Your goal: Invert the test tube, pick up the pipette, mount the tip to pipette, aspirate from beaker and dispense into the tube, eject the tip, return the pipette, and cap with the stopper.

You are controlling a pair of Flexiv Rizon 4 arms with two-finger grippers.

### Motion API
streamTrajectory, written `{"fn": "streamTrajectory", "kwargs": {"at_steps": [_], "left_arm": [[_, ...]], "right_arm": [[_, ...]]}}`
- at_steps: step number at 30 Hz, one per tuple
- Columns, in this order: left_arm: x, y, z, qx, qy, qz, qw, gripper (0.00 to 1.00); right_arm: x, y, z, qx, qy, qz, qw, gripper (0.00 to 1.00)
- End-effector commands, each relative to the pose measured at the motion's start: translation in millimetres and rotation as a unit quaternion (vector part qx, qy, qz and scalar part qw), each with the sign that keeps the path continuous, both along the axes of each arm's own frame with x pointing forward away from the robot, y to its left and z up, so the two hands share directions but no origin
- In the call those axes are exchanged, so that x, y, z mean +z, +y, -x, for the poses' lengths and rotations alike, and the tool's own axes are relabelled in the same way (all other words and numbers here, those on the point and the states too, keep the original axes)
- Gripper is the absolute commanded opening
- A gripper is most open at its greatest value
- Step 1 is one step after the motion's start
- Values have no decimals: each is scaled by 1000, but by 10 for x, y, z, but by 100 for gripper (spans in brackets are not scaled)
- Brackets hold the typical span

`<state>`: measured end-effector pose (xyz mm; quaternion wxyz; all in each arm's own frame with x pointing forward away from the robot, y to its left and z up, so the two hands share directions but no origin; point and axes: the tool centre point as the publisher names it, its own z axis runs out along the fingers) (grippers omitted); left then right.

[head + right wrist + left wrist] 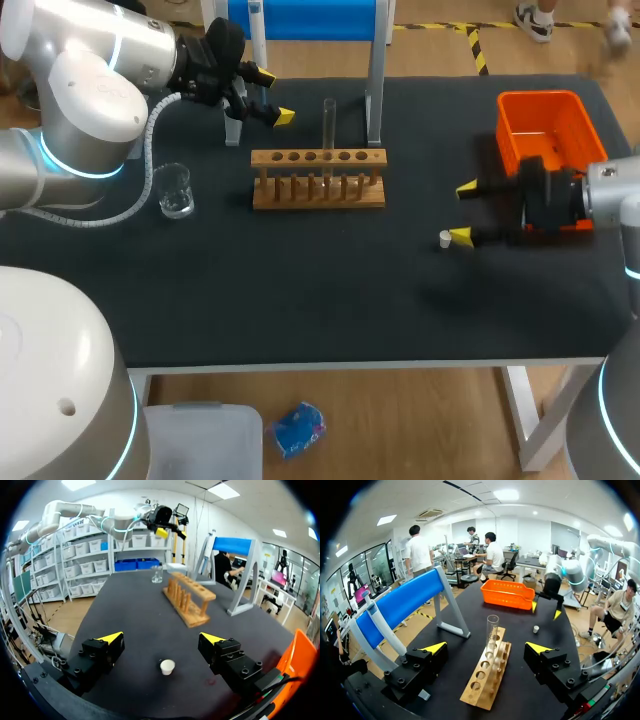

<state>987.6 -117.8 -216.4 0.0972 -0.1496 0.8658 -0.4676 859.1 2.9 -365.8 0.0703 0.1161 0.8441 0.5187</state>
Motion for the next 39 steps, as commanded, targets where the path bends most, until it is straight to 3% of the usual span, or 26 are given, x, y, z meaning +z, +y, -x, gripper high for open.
{"fn": "streamTrajectory", "kwargs": {"at_steps": [1,13,15,18,21,25,28,34,36,39], "left_arm": [[10,7,-4,-2,2,-1,1000,100],[10,7,-4,-2,2,-1,1000,100],[10,7,-4,-2,2,-1,1000,100],[10,7,-4,-2,2,-1,1000,100],[10,7,-4,-2,2,-1,1000,100],[10,7,-4,-2,2,-1,1000,100],[10,7,-4,-2,2,-1,1000,100],[10,7,-4,-2,2,-1,1000,100],[10,7,-4,-2,2,-1,1000,100],[10,7,-4,-2,2,-1,1000,100]], "right_arm": [[-138,34,17,-3,9,13,1000,100],[-361,12,-122,19,14,11,1000,100],[-407,9,-137,20,15,12,1000,85],[-443,4,-142,21,17,13,1000,76],[-477,15,-142,21,20,11,999,62],[-519,53,-125,25,23,13,999,72],[-541,68,-120,26,25,14,999,71],[-568,70,-117,27,27,15,999,60],[-576,64,-118,27,27,16,999,50],[-588,55,-123,26,29,16,999,51]]}}
